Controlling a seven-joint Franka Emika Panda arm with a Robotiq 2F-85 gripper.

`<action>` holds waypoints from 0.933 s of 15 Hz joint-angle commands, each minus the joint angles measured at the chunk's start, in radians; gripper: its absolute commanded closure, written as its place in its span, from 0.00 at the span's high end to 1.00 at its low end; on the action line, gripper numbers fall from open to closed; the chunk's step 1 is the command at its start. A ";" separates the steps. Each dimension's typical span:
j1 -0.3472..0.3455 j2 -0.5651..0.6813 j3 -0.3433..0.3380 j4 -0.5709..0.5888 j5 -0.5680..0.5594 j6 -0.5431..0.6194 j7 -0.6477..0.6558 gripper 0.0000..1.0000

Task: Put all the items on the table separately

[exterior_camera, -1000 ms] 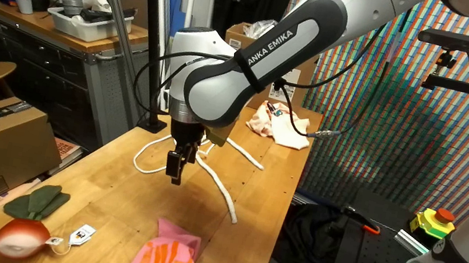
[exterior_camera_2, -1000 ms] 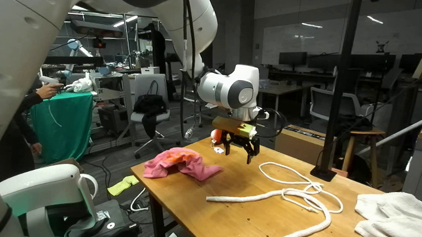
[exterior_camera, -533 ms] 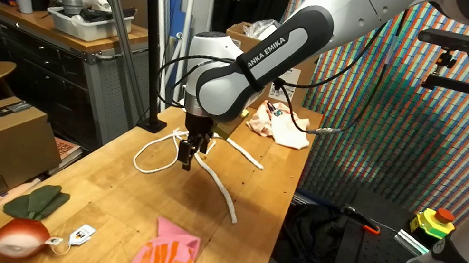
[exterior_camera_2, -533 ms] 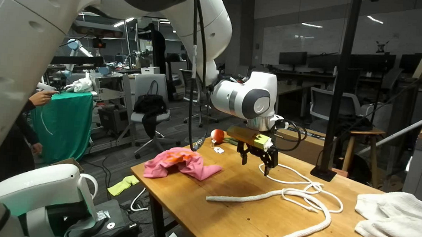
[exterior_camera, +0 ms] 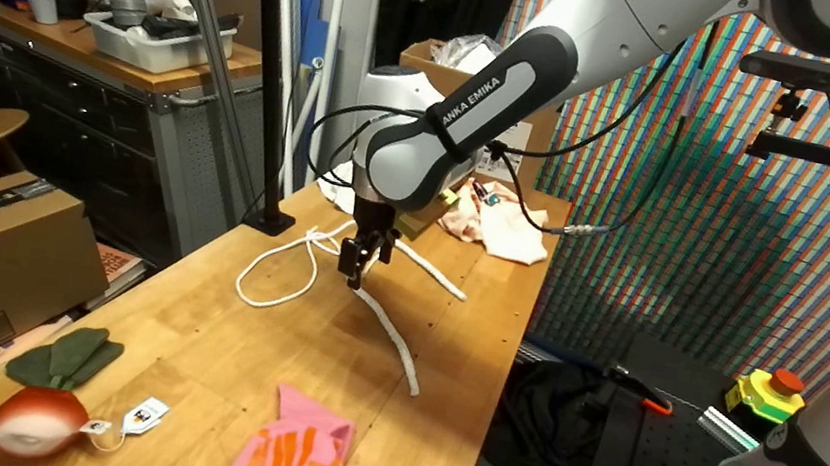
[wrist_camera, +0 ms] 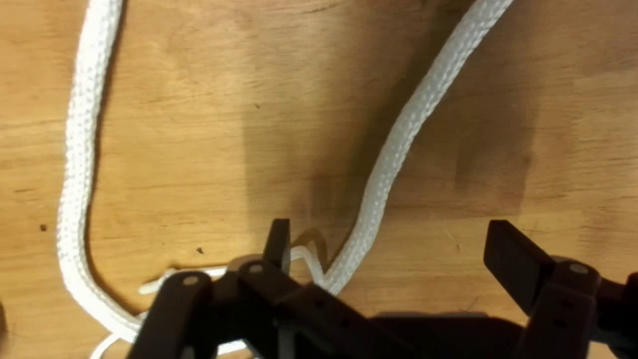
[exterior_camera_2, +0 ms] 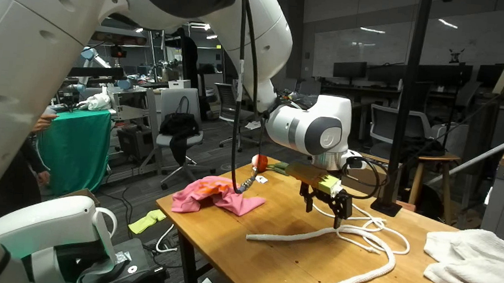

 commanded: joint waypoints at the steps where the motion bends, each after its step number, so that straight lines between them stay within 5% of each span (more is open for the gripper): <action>1: -0.021 0.017 -0.019 0.020 -0.025 0.020 0.033 1.00; 14: -0.117 0.085 -0.024 0.097 -0.003 0.020 -0.003 1.00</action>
